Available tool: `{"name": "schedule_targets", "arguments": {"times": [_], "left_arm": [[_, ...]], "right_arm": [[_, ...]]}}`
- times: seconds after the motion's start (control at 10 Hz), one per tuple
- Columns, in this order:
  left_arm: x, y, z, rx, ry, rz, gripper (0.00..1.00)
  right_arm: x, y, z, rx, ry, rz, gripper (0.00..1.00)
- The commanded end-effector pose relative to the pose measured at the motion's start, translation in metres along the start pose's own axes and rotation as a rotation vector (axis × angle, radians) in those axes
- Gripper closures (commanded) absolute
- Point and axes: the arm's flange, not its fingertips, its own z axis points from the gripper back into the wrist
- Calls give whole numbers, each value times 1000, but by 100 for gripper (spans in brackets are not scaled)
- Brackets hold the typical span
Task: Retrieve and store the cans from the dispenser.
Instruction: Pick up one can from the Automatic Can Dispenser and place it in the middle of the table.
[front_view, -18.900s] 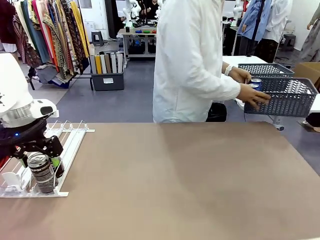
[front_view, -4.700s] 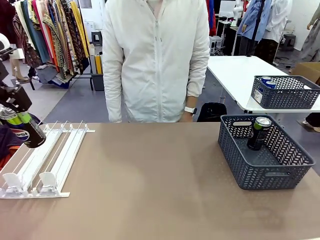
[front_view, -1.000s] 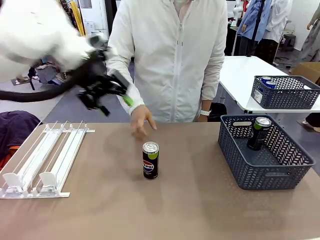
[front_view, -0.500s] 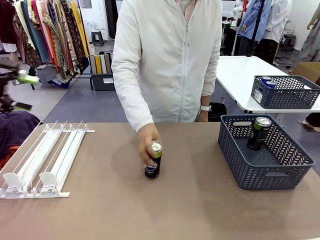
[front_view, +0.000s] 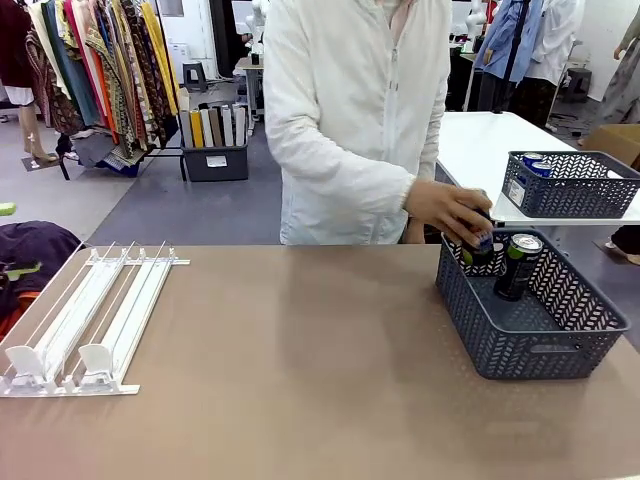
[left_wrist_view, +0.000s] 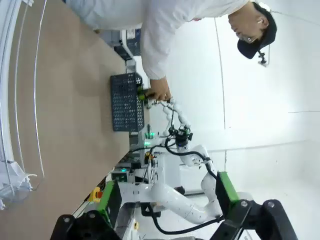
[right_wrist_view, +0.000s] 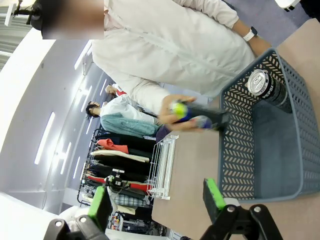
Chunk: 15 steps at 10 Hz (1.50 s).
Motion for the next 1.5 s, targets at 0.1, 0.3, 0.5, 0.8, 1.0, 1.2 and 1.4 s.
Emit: {"name": "schedule_targets", "arguments": {"times": [0.1,0.3,0.5,0.8,1.0,1.2,1.4], "left_arm": [[-5,-7,9,-15,-36,-8,0],[-5,-7,9,-15,-36,-8,0],[-5,-7,9,-15,-36,-8,0],[-5,-7,9,-15,-36,-8,0],[-5,-7,9,-15,-36,-8,0],[-5,-7,9,-15,-36,-8,0],[-5,-7,9,-15,-36,-8,0]], "right_arm": [[3,3,-3,25,-20,6,0],[3,3,-3,25,-20,6,0],[3,3,-3,25,-20,6,0],[3,3,-3,25,-20,6,0],[3,3,-3,25,-20,6,0],[3,3,-3,25,-20,6,0],[3,3,-3,25,-20,6,0]]}}
